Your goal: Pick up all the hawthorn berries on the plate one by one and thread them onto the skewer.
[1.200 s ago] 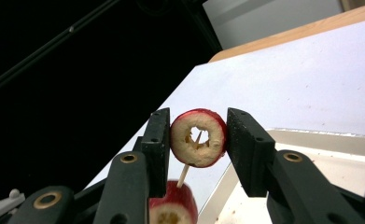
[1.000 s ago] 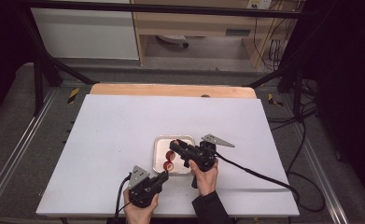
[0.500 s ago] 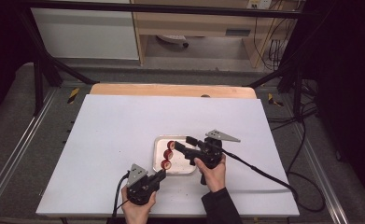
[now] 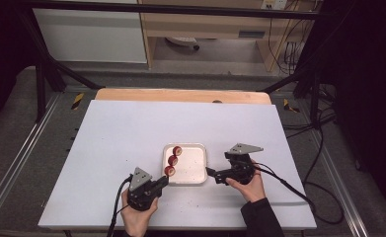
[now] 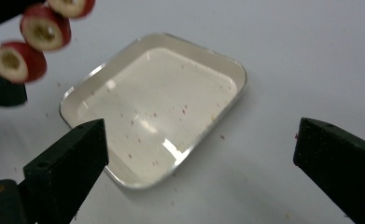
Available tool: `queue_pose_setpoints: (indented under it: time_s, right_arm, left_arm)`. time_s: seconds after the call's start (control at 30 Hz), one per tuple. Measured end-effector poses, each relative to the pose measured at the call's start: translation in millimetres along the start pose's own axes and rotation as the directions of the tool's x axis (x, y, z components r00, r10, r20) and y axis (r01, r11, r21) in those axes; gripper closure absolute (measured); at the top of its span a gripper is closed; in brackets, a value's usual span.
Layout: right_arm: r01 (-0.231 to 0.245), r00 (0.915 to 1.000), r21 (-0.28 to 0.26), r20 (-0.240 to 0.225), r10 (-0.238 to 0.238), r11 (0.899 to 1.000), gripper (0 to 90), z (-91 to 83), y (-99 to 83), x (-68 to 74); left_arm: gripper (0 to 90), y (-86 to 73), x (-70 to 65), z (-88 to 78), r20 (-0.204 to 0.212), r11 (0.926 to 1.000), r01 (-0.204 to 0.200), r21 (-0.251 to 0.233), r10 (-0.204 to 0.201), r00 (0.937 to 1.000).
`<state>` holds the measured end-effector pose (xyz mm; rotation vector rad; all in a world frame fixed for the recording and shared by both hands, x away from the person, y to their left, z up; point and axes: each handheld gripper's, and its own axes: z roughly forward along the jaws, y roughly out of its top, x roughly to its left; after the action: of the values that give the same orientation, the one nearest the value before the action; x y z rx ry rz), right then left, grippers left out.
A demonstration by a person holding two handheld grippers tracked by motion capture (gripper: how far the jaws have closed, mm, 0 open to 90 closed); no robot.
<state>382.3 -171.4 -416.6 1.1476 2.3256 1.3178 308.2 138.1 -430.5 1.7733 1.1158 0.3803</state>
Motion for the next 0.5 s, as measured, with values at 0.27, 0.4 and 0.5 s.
queue_pose_setpoints:
  time_s: [0.27,0.4,0.5]
  right_arm:
    - [0.065,0.9973,0.071,0.029,-0.067,0.995,0.8,-11.2,-25.1,-14.7]
    - [0.047,0.9976,0.076,0.049,-0.05,0.996,0.9,-22.0,-40.1,-23.9]
    - [0.047,0.9969,0.08,0.059,-0.052,0.996,0.9,-25.5,-45.0,-27.3]
  left_arm:
    - [88.1,20.9,7.9,5.3,-0.001,0.9971,-0.048,0.059,0.048,0.9989]
    - [88.1,30.4,10.7,10.6,-0.003,0.9942,-0.063,0.087,0.064,0.998]
    - [88.0,36.7,10.6,15.5,-0.002,0.9916,-0.076,0.104,0.077,0.997]
